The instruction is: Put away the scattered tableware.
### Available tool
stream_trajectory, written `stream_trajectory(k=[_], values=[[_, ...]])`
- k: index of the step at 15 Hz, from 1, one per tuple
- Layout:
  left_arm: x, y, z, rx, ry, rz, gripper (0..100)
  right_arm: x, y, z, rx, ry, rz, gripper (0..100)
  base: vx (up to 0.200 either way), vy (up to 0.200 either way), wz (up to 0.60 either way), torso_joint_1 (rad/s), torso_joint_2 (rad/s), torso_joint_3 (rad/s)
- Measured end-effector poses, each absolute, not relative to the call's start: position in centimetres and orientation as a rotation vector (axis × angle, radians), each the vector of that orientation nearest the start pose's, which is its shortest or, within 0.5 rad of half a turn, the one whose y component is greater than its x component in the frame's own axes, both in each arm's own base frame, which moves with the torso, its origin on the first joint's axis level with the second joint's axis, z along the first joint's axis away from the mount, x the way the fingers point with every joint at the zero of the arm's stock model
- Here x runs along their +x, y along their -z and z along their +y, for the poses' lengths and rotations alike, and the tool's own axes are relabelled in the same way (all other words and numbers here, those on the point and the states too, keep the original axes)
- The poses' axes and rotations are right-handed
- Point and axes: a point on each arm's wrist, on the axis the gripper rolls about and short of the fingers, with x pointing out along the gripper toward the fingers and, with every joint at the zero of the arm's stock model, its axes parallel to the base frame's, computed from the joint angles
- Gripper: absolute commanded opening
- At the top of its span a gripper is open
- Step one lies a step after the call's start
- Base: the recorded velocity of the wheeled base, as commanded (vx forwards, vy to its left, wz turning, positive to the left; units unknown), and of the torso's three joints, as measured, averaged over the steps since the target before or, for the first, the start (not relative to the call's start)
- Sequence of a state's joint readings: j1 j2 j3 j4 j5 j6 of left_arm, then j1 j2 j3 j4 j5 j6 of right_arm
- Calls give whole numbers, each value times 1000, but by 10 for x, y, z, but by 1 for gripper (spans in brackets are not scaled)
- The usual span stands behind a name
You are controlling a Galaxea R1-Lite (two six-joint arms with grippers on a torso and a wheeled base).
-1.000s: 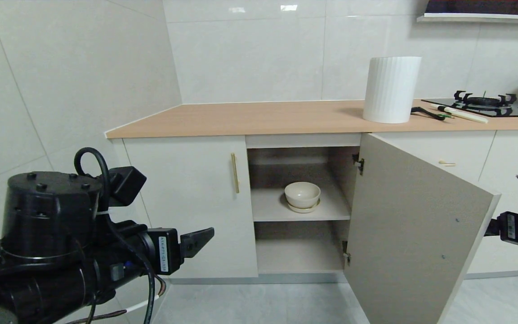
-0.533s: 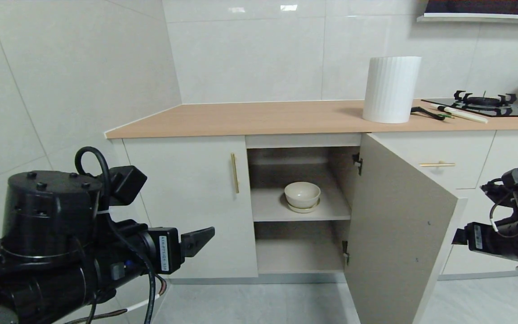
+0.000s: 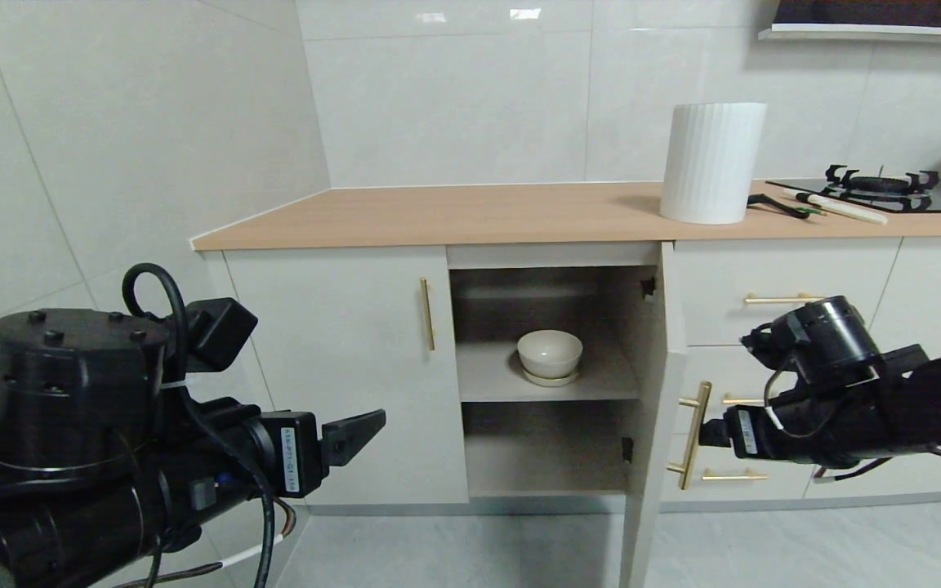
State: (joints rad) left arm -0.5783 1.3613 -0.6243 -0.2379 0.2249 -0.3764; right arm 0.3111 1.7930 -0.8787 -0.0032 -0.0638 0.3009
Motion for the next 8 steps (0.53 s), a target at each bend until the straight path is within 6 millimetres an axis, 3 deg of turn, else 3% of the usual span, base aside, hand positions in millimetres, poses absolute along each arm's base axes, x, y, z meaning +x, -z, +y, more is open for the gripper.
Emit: stream_trajectory(k=[5, 8], values=[[176, -182, -109, -167, 250, 521, 100, 320, -109, 139, 105, -184, 877, 100, 0, 0, 0, 0, 0, 0], [176, -182, -109, -165, 248, 523, 100, 343, -97, 155, 126, -196, 855, 100, 0, 0, 0, 0, 0, 0]])
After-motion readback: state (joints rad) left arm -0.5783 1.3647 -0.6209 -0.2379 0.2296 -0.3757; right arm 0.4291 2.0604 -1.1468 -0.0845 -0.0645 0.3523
